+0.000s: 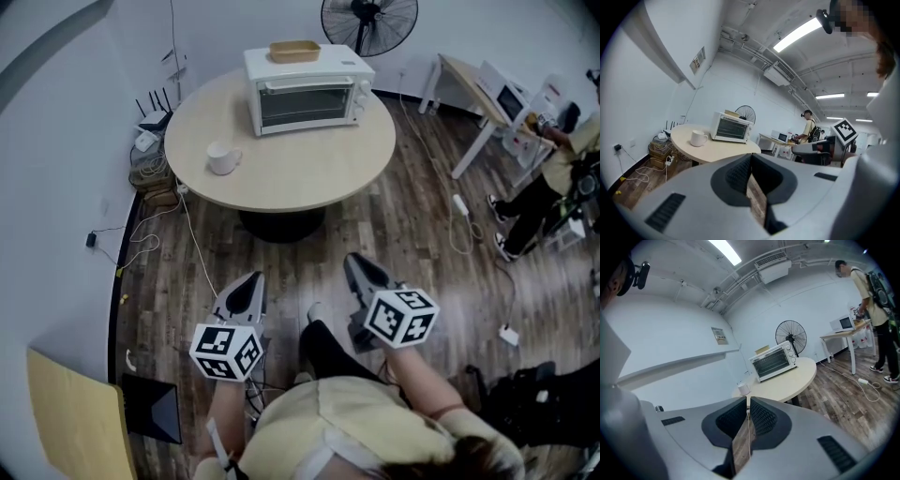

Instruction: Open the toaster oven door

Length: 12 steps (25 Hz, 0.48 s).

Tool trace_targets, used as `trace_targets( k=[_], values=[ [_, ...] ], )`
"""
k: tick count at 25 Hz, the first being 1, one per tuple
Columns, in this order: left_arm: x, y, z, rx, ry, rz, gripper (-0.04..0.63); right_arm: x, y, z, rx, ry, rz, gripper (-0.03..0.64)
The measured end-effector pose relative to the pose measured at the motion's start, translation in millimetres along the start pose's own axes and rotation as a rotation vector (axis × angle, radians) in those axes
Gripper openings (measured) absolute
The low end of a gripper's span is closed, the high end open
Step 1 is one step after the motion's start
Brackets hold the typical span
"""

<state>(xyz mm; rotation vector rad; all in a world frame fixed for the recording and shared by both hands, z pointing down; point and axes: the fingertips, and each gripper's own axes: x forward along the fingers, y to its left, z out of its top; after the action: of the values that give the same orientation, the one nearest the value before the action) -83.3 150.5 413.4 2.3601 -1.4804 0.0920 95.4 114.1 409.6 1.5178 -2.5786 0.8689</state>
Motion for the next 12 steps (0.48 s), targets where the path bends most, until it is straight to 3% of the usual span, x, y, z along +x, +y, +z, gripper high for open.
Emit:
trace_targets(
  k=[4,12],
  values=[
    [24,16,11,0.025,-0.006,0.042,0.005,38,-10,15,0.013,-0.004,0.029,0.006],
    [103,45,42,0.0,-0.018,0.083,0.005,111,-39,61,0.045,0.02,0.083,0.064]
  ],
)
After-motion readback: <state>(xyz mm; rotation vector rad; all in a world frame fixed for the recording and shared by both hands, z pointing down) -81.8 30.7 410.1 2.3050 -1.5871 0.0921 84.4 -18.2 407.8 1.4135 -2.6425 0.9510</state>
